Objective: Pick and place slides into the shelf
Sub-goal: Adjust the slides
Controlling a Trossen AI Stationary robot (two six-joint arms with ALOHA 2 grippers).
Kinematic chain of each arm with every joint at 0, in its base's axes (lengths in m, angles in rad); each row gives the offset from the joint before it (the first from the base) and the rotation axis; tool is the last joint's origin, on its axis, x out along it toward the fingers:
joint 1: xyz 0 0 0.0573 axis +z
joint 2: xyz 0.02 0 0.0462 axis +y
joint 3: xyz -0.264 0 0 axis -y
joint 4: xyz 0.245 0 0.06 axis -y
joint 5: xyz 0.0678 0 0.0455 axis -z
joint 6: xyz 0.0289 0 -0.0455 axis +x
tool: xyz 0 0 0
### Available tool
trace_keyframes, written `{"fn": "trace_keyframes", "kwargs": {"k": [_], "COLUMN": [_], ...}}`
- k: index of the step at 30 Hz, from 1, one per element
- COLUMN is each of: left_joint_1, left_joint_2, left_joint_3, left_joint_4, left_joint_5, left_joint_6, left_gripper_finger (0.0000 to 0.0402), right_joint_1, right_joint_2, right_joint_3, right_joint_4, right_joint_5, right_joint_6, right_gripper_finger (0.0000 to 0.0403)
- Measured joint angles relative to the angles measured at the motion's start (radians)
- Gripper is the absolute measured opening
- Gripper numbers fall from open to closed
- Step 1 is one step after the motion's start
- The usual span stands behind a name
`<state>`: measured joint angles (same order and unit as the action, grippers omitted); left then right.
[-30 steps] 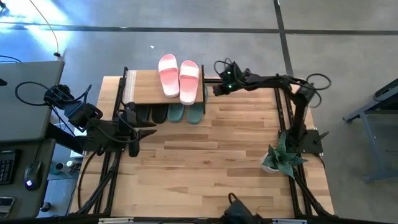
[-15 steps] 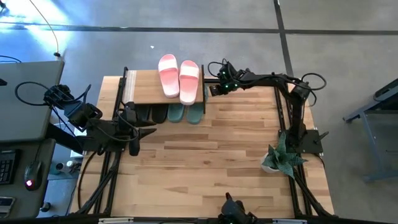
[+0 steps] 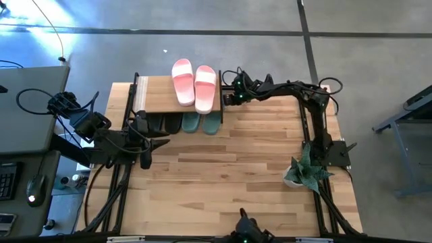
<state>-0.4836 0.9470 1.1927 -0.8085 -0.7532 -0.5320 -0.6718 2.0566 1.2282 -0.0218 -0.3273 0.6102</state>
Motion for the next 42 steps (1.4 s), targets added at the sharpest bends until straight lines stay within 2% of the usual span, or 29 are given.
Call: {"fn": "trace_keyframes", "kwargs": {"k": [16, 42], "left_joint_1": [0.000, 0.000], "left_joint_2": [0.000, 0.000], "left_joint_3": [0.000, 0.000], "left_joint_4": [0.000, 0.000], "left_joint_5": [0.000, 0.000], "left_joint_6": [0.000, 0.000], "left_gripper_finger": [0.0095, 0.0095], "right_joint_1": [-0.002, 0.017], "right_joint_2": [0.032, 0.032], "right_joint_3": [0.016, 0.016], "right_joint_4": [0.049, 0.122], "right_joint_5": [-0.005, -0.029], "right_joint_6": [0.088, 0.093], "right_gripper_finger": [0.0000, 0.0000]}}
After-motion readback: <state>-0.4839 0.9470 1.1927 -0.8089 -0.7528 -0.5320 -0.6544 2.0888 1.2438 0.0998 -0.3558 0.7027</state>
